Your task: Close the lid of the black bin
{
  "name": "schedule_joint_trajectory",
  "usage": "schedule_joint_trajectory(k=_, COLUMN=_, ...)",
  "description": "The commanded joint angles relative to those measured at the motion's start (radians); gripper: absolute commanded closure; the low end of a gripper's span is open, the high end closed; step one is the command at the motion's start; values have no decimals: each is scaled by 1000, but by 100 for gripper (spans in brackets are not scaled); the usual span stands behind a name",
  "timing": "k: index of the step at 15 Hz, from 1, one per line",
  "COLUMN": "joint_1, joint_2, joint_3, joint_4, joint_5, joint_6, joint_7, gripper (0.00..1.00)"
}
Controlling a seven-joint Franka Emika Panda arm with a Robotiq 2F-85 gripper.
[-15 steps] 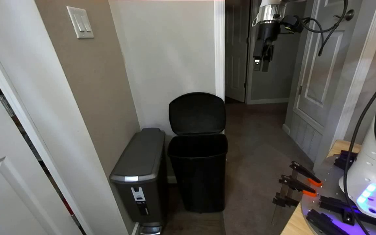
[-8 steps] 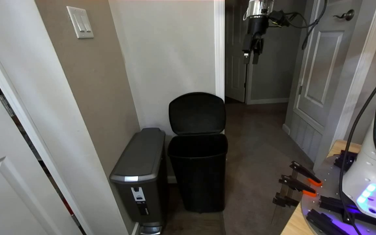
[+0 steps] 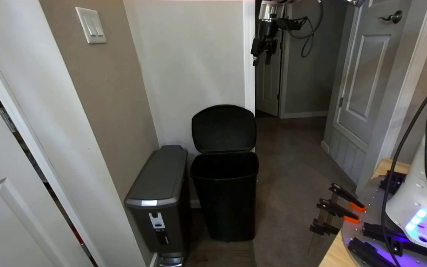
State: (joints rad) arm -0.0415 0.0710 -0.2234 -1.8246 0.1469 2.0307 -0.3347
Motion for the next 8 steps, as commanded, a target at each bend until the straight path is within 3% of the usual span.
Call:
schedule_joint_trajectory(k=1, joint_1=-57, joint_2=189, joint_3=43, joint_4=195, joint_5=27, joint_6=46, joint_7=71, gripper=0)
schedule_joint_trajectory(k=3, joint_1=-73, joint_2=265, joint_3=64, joint_4=275, joint_5=8, joint_6=16, joint_7=103, gripper=0)
schedule_joint_trajectory(k=4, joint_1=-80, joint_2=189, joint_3=72, joint_4=188, joint_5=-8, joint_6=37, joint_7=73, gripper=0)
schedule_joint_trajectory(k=8, joint_1=-88, joint_2=271, joint_3=87, joint_4=265, joint_5=-12, joint_6=38, joint_7=93, gripper=0)
